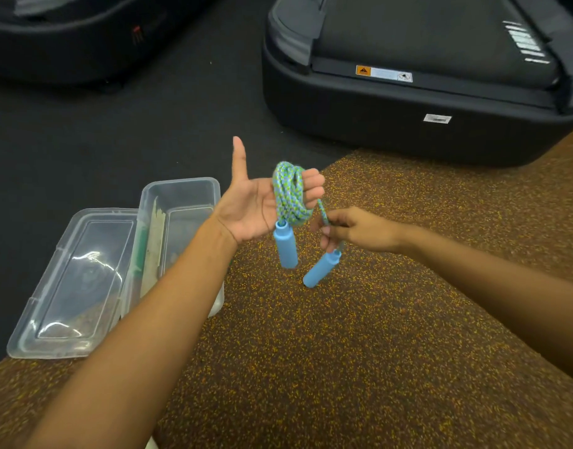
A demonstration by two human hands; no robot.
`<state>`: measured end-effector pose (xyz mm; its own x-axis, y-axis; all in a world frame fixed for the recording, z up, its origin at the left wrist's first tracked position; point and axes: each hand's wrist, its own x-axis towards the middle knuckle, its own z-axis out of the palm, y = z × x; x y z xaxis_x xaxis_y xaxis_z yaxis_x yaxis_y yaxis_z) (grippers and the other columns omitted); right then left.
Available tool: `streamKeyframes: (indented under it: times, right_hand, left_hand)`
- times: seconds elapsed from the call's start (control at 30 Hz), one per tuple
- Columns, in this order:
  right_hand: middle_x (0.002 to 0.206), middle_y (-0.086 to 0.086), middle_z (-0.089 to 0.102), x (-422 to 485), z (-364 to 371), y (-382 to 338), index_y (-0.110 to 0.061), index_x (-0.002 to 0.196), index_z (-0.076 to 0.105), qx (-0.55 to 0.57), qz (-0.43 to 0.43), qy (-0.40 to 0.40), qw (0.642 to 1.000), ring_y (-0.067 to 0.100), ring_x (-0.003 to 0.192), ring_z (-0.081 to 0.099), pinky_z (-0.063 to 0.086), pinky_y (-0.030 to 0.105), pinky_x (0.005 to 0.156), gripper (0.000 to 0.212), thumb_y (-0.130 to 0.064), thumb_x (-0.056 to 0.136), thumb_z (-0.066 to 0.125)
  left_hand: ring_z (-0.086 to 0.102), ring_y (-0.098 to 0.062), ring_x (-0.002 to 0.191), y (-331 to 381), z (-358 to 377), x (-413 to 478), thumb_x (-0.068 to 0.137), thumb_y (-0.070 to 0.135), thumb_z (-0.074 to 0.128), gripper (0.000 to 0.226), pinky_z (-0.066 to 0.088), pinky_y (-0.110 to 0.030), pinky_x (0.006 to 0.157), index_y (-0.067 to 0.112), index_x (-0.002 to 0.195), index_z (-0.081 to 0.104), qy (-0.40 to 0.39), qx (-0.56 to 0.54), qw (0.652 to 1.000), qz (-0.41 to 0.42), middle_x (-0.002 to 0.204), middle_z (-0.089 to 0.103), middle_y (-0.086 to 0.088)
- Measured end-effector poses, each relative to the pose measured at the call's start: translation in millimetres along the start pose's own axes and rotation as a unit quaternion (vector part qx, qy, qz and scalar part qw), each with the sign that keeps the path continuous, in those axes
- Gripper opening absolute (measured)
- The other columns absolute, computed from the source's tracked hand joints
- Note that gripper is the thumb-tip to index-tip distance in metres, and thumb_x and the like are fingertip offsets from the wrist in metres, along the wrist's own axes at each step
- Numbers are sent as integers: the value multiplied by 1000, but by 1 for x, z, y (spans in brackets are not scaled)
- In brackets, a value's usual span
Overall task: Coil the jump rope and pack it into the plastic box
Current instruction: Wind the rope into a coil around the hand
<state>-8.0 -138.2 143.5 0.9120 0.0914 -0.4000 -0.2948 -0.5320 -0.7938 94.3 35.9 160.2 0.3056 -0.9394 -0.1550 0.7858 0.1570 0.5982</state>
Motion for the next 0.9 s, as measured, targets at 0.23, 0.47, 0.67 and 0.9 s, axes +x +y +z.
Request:
streamKeyframes:
  times: [0.23, 0.47, 0.67, 0.9]
  right_hand:
    - [81, 4, 65, 1, 20, -1, -3, 91, 57, -42, 12, -40, 998, 14, 77, 61, 48, 34, 88, 14, -11, 94, 46]
    - [84, 13, 72, -3, 34, -20, -12, 69, 52, -165, 3, 2, 986, 18, 73, 63, 49, 30, 70, 24, -20, 92, 50]
    - [63, 7, 53, -9, 38, -37, -18, 56, 37, -335, -46, 72, 938, 30, 67, 49, 35, 32, 60, 35, -27, 87, 51]
    - [58, -6, 38, -12, 24, -47, -20, 62, 46, -369, -59, 74, 924, 22, 67, 43, 32, 29, 62, 23, -25, 82, 54]
  left_hand:
    - [53, -33, 121, -2, -4, 4, 67, 89, 8, 123, 45, -40, 100, -11, 125, 50, -19, -2, 1000, 5, 129, 55, -25]
    - [48, -34, 126, -5, -6, 5, 66, 89, 14, 122, 42, -41, 102, -10, 133, 37, 5, -13, 1000, -14, 136, 48, -26]
    - [45, -34, 129, -7, -15, 7, 65, 90, 14, 124, 38, -43, 105, -10, 138, 29, 35, 5, 999, -28, 141, 42, -26]
    - [49, -31, 124, -9, -20, 6, 64, 91, 13, 127, 36, -42, 108, -11, 136, 33, 11, 62, 994, -92, 136, 47, -23]
